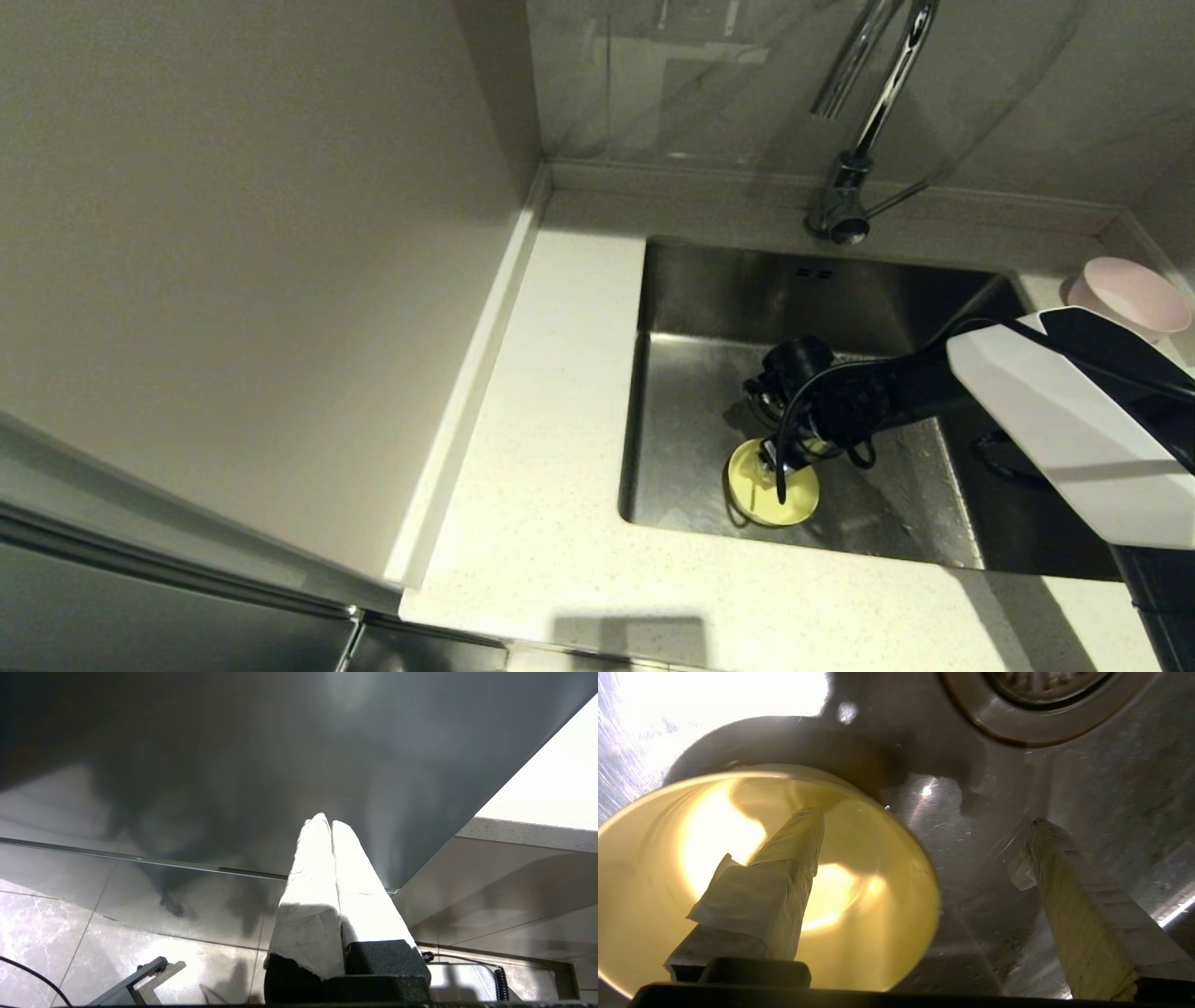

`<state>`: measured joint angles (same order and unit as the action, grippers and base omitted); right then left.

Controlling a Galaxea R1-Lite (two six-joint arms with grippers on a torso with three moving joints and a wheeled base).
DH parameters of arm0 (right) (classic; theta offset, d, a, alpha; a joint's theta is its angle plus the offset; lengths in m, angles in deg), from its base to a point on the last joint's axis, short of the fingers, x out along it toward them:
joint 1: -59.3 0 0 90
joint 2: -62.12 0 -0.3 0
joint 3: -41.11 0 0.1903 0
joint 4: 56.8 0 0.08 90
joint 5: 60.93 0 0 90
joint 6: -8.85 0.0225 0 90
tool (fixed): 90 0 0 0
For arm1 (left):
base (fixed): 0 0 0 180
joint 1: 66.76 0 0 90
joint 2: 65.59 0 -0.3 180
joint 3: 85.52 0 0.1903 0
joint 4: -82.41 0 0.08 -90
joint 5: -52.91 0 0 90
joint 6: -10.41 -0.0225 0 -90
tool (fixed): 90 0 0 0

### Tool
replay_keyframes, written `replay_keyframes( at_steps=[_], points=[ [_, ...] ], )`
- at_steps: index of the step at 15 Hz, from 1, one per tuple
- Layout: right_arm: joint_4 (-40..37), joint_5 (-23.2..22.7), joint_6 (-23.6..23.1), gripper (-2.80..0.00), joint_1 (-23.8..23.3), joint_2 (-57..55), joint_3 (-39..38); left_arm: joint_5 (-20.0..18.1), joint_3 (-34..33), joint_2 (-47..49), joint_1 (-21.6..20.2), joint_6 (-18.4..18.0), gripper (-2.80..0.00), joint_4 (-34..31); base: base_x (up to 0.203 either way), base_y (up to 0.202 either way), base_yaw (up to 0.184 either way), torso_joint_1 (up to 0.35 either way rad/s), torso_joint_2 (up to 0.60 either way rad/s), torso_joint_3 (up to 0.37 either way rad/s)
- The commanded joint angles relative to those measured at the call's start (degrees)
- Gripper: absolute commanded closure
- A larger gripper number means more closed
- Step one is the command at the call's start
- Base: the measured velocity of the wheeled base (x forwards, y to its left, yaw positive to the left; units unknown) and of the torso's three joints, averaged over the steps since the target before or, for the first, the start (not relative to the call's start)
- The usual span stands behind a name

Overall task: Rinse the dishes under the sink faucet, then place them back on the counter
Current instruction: Put a bowl back to the table from the sink

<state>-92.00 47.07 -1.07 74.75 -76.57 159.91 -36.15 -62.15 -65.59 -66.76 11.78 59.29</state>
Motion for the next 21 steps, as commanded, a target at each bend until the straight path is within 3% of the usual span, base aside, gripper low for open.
replay_keyframes(
  at_steps=[1,13,14,15,21],
  points=[
    [0.0,0.1,0.0,-2.8,0.0,-0.6,0.1,0.0,0.0,-0.1,0.0,0.0,0.0,0.0,0.0,0.0,0.0,0.0,0.0,0.0],
    [3.8,0.3,0.1,-2.8,0.5,0.2,-2.1,0.0,0.0,-0.1,0.0,0.0,0.0,0.0,0.0,0.0,0.0,0.0,0.0,0.0],
    [3.8,0.4,0.1,-1.81,0.5,0.2,-2.1,0.0,0.0,-0.1,0.0,0.0,0.0,0.0,0.0,0.0,0.0,0.0,0.0,0.0],
    [3.8,0.9,0.1,0.0,0.5,0.0,-1.9,0.0,0.0,-0.1,0.0,0.0,0.0,0.0,0.0,0.0,0.0,0.0,0.0,0.0],
    [3.7,1.4,0.1,0.0,0.5,0.1,-2.7,0.0,0.0,-0.1,0.0,0.0,0.0,0.0,0.0,0.0,0.0,0.0,0.0,0.0]
  ],
)
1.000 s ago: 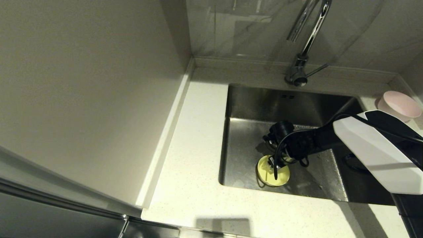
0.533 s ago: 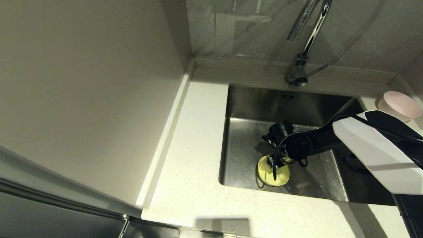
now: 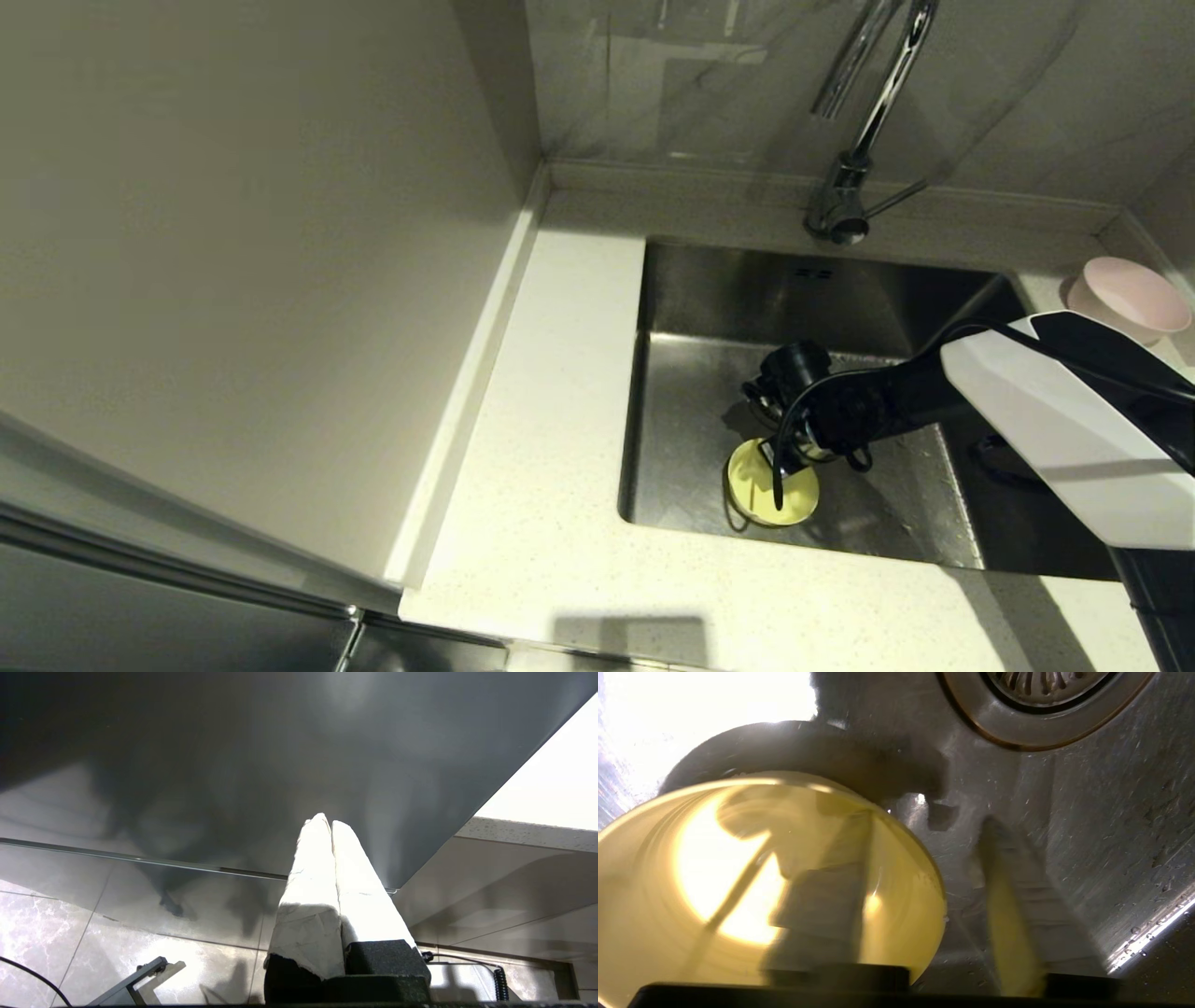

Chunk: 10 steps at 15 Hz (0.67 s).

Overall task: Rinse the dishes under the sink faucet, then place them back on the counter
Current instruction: Put a bowl back to the table from the sink

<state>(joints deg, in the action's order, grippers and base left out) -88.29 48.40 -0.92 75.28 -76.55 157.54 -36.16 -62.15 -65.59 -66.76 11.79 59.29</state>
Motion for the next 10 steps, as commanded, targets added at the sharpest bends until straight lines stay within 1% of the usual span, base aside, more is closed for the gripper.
replay_keyframes(
  at_steps=[1,4,10],
  points=[
    [0.0,0.2,0.0,0.0,-0.1,0.2,-0.5,0.0,0.0,-0.1,0.0,0.0,0.0,0.0,0.0,0.0,0.0,0.0,0.0,0.0],
    [0.0,0.6,0.5,0.0,-1.1,2.4,-1.2,0.0,0.0,-0.1,0.0,0.0,0.0,0.0,0.0,0.0,0.0,0.0,0.0,0.0],
    [0.0,1.0,0.5,0.0,-5.2,12.1,-7.2,0.0,0.0,-0.1,0.0,0.0,0.0,0.0,0.0,0.0,0.0,0.0,0.0,0.0]
  ],
)
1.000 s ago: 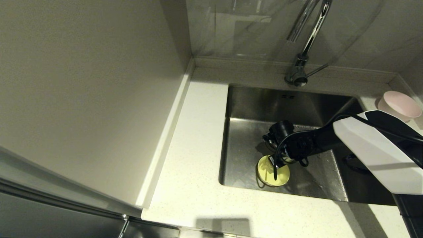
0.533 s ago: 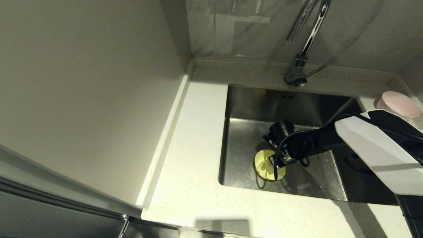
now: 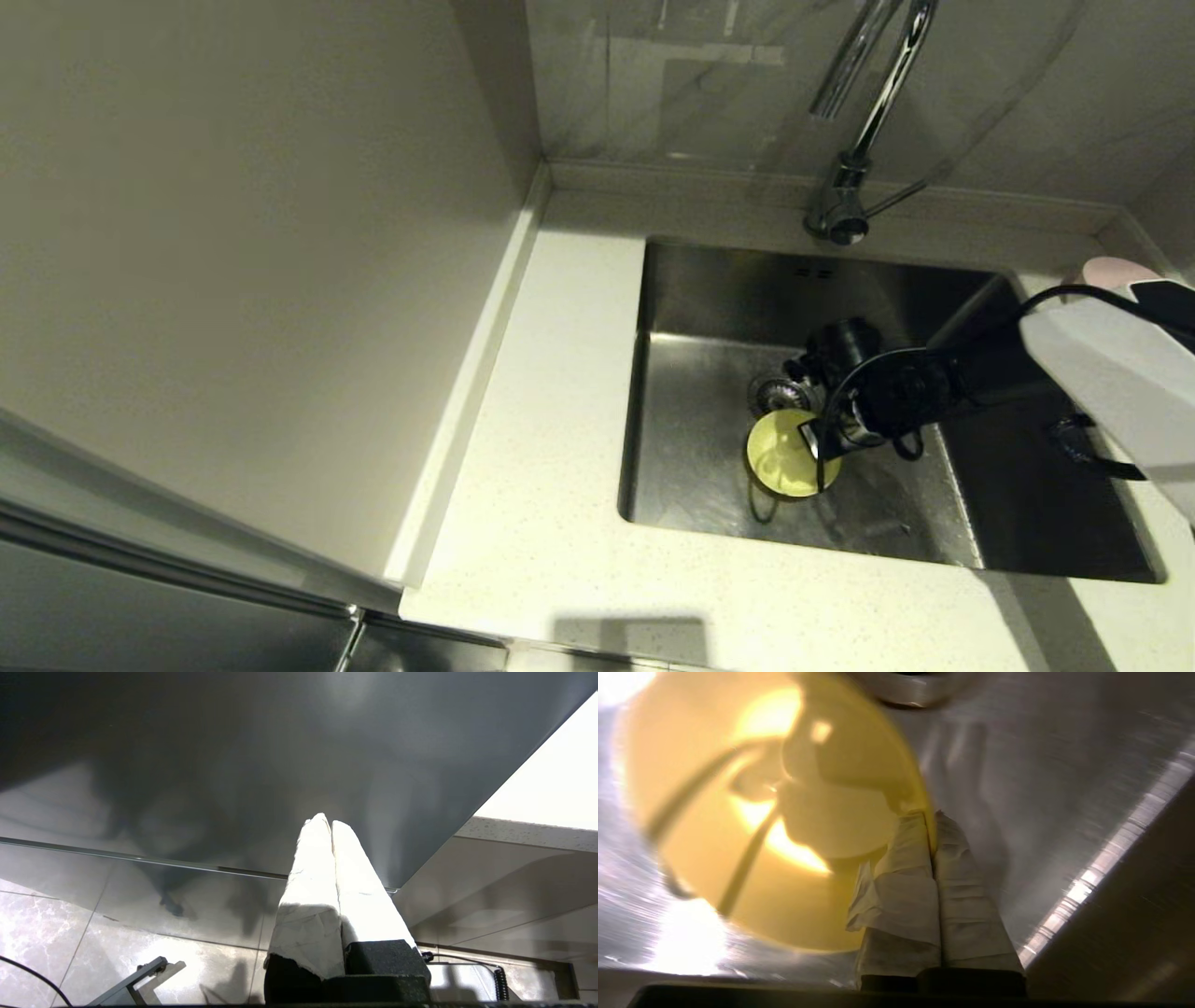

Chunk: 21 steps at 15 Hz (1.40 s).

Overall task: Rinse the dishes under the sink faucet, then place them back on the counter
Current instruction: Put a bowl back to the table from the sink

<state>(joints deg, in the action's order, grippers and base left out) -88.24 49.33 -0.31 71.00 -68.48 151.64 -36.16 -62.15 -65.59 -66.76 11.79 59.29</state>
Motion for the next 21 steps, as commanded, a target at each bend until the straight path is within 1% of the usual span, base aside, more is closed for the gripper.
replay_keyframes(
  at_steps=[1,3,8,10,12,14,15,16,19,21],
  points=[
    [0.0,0.0,-0.1,0.0,-1.8,6.2,-2.2,0.0,0.0,-0.1,0.0,0.0,0.0,0.0,0.0,0.0,0.0,0.0,0.0,0.0],
    [0.0,0.0,-0.1,0.0,-4.0,11.3,-3.8,0.0,0.0,-0.1,0.0,0.0,0.0,0.0,0.0,0.0,0.0,0.0,0.0,0.0],
    [0.2,0.0,-0.1,0.0,-11.5,23.2,-5.9,0.0,0.0,-0.1,0.0,0.0,0.0,0.0,0.0,0.0,0.0,0.0,0.0,0.0],
    [4.1,0.0,-0.1,0.0,-13.4,27.2,-6.1,0.0,0.0,-0.1,0.0,0.0,0.0,0.0,0.0,0.0,0.0,0.0,0.0,0.0],
    [12.8,0.0,-0.4,0.0,-14.6,30.3,-5.9,0.0,0.0,-0.1,0.0,0.0,0.0,0.0,0.0,0.0,0.0,0.0,0.0,0.0],
    [23.8,0.3,-1.6,0.0,-15.1,33.1,-6.1,0.0,0.0,-0.1,0.0,0.0,0.0,0.0,0.0,0.0,0.0,0.0,0.0,0.0],
    [30.6,0.4,-4.2,0.0,-15.6,34.5,-6.7,0.0,0.0,-0.1,0.0,0.0,0.0,0.0,0.0,0.0,0.0,0.0,0.0,0.0],
    [38.3,0.4,-7.7,0.0,-16.3,35.8,-8.1,0.0,0.0,-0.1,0.0,0.0,0.0,0.0,0.0,0.0,0.0,0.0,0.0,0.0],
    [60.7,-0.2,-16.7,0.0,-17.4,38.2,-13.8,0.0,0.0,-0.1,0.0,0.0,0.0,0.0,0.0,0.0,0.0,0.0,0.0,0.0],
    [70.9,-0.5,-19.5,0.0,-17.5,39.1,-18.6,0.0,0.0,-0.1,0.0,0.0,0.0,0.0,0.0,0.0,0.0,0.0,0.0,0.0]
  ],
)
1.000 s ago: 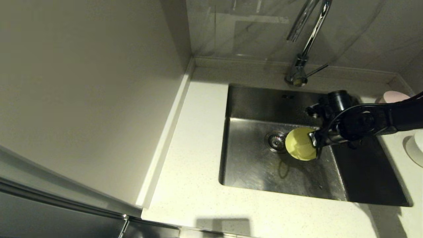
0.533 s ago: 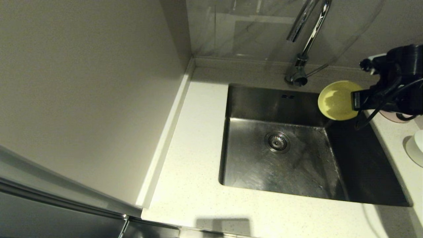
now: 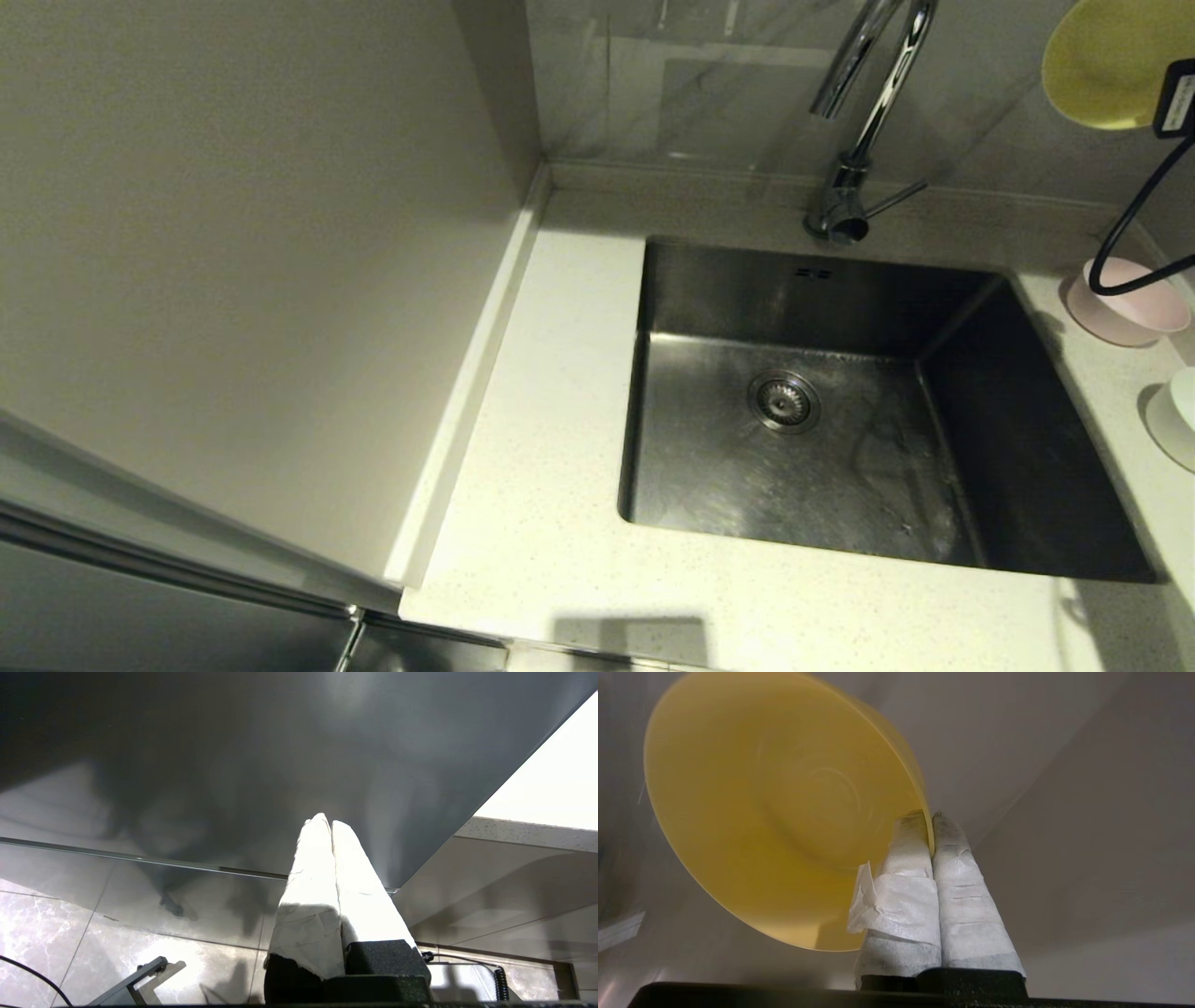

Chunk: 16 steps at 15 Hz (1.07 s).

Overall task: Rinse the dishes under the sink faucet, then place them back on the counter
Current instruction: Put a bowl back to the table from the sink

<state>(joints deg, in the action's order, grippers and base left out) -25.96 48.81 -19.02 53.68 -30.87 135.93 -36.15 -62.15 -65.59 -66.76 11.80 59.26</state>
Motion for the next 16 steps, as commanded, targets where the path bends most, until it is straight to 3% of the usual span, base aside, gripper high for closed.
replay_keyframes(
  at_steps=[1,3,5,7,9,12,13,16],
  points=[
    [11.2,0.1,-0.8,0.0,0.0,1.6,-6.9,0.0,0.0,-0.1,0.0,0.0,0.0,0.0,0.0,0.0,0.0,0.0,0.0,0.0],
    [18.1,0.2,-0.5,0.0,0.7,1.9,-15.3,0.0,0.0,-0.1,0.0,0.0,0.0,0.0,0.0,0.0,0.0,0.0,0.0,0.0],
    [21.8,1.2,-0.3,0.0,1.2,2.0,-16.6,0.0,0.0,-0.1,0.0,0.0,0.0,0.0,0.0,0.0,0.0,0.0,0.0,0.0],
    [13.8,5.8,0.8,0.0,0.9,3.4,-14.2,0.0,0.0,-0.1,0.0,0.0,0.0,0.0,0.0,0.0,0.0,0.0,0.0,0.0],
    [-7.9,8.3,2.0,0.0,-2.1,8.1,-11.7,0.0,0.0,-0.1,0.0,0.0,0.0,0.0,0.0,0.0,0.0,0.0,0.0,0.0],
    [-53.9,8.4,5.7,0.0,-9.7,15.1,-5.1,0.0,0.0,-0.1,0.0,0.0,0.0,0.0,0.0,0.0,0.0,0.0,0.0,0.0],
    [-68.3,7.3,7.4,0.0,-13.7,16.9,-2.4,0.0,0.0,-0.1,0.0,0.0,0.0,0.0,0.0,0.0,0.0,0.0,0.0,0.0],
    [-95.8,0.5,9.2,0.0,-28.0,23.3,-0.3,0.0,0.0,-0.1,0.0,0.0,0.0,0.0,0.0,0.0,0.0,0.0,0.0,0.0]
  ],
)
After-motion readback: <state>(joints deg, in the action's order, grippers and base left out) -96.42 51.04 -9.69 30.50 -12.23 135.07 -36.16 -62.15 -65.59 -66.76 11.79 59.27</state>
